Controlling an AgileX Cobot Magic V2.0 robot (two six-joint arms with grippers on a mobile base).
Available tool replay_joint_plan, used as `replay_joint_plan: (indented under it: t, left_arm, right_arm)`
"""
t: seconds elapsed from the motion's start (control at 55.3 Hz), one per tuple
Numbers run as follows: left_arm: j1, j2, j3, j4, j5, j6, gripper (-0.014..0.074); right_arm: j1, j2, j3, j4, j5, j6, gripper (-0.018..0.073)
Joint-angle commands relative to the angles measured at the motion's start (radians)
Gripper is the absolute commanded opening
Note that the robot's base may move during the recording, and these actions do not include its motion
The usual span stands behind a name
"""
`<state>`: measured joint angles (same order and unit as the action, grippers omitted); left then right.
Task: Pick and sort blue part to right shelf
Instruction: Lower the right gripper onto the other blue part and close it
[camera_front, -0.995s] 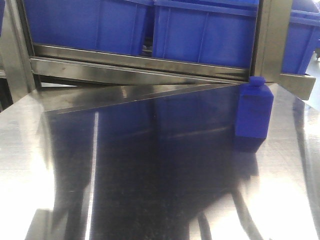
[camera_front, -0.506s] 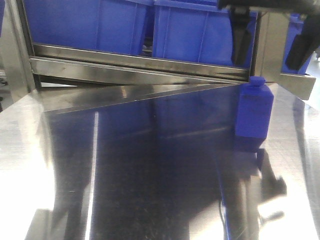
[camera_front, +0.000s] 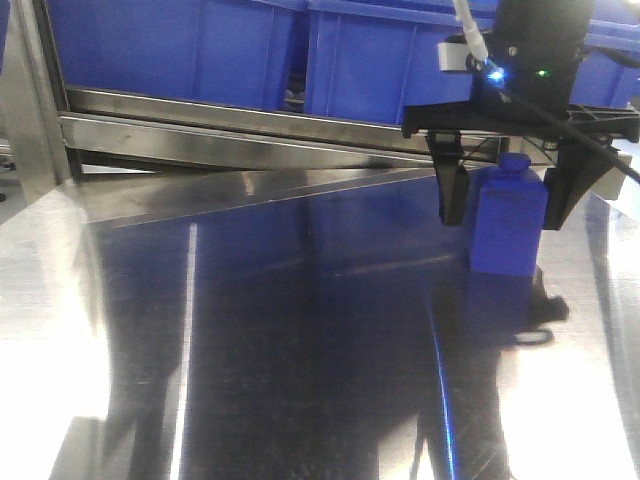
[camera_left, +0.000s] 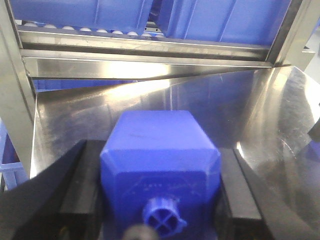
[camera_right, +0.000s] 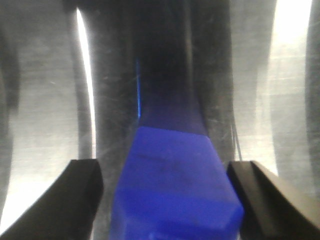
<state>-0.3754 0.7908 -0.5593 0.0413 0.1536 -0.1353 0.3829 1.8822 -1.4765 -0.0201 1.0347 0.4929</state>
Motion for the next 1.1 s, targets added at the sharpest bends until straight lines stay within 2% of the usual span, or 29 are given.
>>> replay_joint_plan:
  t: [0.0, 0.127, 0.217, 0.434, 0.597, 0.759, 0.922, 1.085]
  left_arm:
    - [-0.007, -0.008, -0.032, 0.000, -0.100, -0.008, 0.0250]
    - [-0.007, -0.008, -0.032, 0.000, -0.100, -0.008, 0.0250]
    - [-0.007, -0.008, -0.032, 0.000, -0.089, -0.008, 0.0250]
    - [-0.007, -0.035, -0.016, -0.001, -0.060, -0.010, 0.0250]
    - [-0.007, -0.112, 0.048, -0.009, -0.068, -0.010, 0.0250]
    - [-0.004, -0.212, 0.114, -0.012, -0.066, -0.010, 0.0250]
    - [0.011, -0.292, 0.145, -0.004, 0.000, -0.010, 0.0250]
    - [0.041, -0.355, 0.147, 0.035, 0.068, -0.010, 0.0250]
  right_arm:
    - [0.000, -0.056, -0.037, -0.016, 0.002, -0.001, 0.0466]
    - [0.000, -0.056, -0.037, -0.016, 0.018, -0.003, 0.0251]
    - [0.000, -0.063, -0.037, -0.016, 0.021, -0.006, 0.0185]
    - [0.000, -0.115, -0.036, -0.025, -0.014, -0.111, 0.0185]
    - [0.000, -0.174, 0.006, -0.099, -0.041, -0.135, 0.0185]
    - [-0.005, -0.268, 0.119, -0.136, -0.121, -0.191, 0.0185]
    - [-0.006, -0.375, 0.263, -0.147, -0.234, -0.239, 0.0185]
    - [-0.006, -0.504, 0.401, -0.156, -0.356, -0.278, 0.0185]
